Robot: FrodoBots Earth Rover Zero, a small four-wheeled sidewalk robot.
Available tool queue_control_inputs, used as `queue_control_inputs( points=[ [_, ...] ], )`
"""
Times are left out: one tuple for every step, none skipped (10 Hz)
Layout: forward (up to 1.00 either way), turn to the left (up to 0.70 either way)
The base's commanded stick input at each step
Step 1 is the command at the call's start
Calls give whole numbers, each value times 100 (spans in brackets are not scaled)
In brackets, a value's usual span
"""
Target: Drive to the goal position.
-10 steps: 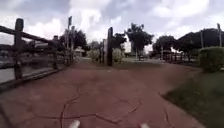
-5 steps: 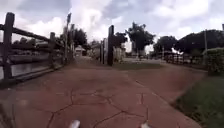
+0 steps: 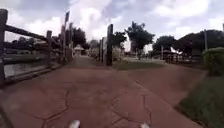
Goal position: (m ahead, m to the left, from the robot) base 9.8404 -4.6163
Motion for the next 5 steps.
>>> queue_control_inputs(
  points=[
    [70,2],
    [70,2],
    [70,2],
    [70,2],
    [66,-7]
  ],
)
